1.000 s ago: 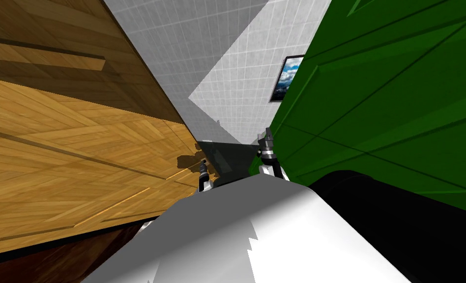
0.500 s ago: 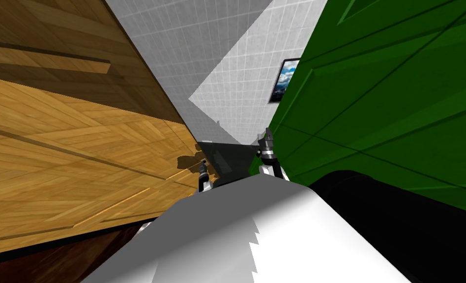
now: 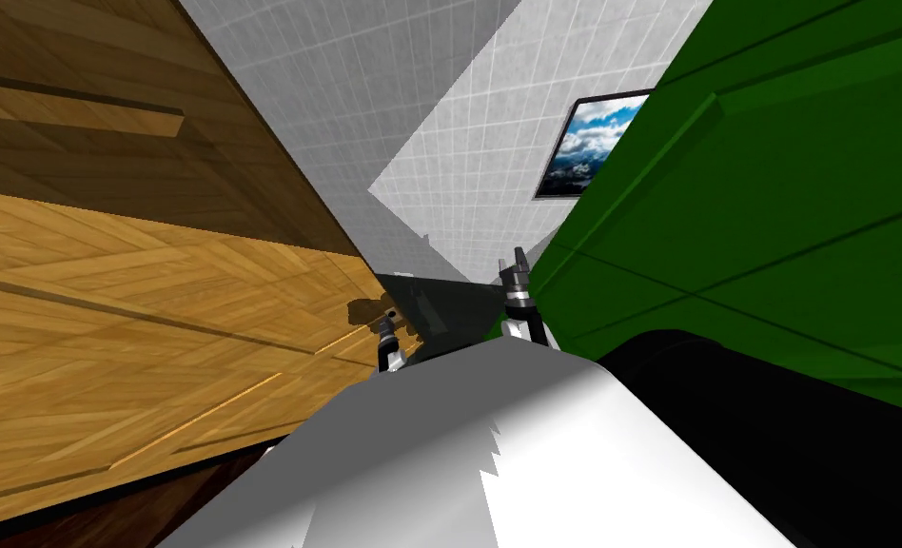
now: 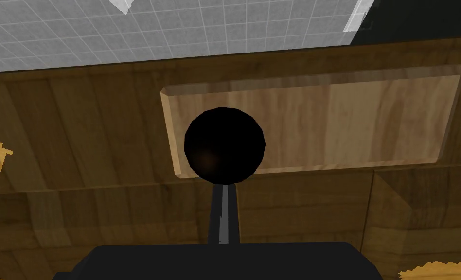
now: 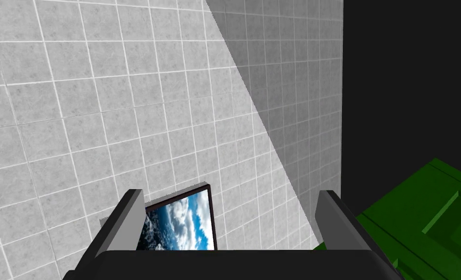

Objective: Push the door open

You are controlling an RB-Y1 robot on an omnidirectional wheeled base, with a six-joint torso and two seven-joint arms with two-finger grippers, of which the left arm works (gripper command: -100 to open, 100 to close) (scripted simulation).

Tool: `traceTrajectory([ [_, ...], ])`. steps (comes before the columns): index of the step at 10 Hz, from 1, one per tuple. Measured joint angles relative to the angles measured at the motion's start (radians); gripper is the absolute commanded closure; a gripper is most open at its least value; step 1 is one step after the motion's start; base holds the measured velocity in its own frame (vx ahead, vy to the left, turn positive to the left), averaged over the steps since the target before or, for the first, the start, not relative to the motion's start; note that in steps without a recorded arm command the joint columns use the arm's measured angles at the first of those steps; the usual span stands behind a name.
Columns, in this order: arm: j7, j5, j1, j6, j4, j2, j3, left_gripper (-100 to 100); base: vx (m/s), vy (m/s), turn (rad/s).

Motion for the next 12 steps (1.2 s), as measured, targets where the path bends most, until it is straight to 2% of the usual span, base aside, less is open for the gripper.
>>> traceTrajectory([
  [3, 0.004, -0.01, -0.019, 0.006, 0.013, 0.011, -0.024, -100, -0.088, 0.066, 0.275],
  [5, 0.015, -0.018, -0.044, -0.009, 0.056, 0.013, -0.045, -100, -0.092, 0.022, 0.328],
  [6, 0.018, -0.022, -0.058, -0.012, 0.072, 0.007, -0.055, -100, -0.092, -0.028, 0.319],
  [7, 0.024, -0.026, -0.086, -0.028, 0.119, -0.001, -0.066, -100, -0.067, -0.037, 0.068],
  [8, 0.024, -0.029, -0.083, -0.025, 0.114, -0.01, -0.072, -100, -0.024, -0.015, -0.038],
  [9, 0.022, -0.031, -0.069, -0.01, 0.085, -0.015, -0.075, -100, -0.036, -0.048, 0.234],
  [10, 0.018, -0.036, -0.051, 0.01, 0.043, -0.033, -0.085, -100, -0.07, -0.102, 0.172],
  [12, 0.025, -0.039, -0.083, -0.001, 0.088, -0.049, -0.096, -100, -0.08, -0.157, 0.132],
])
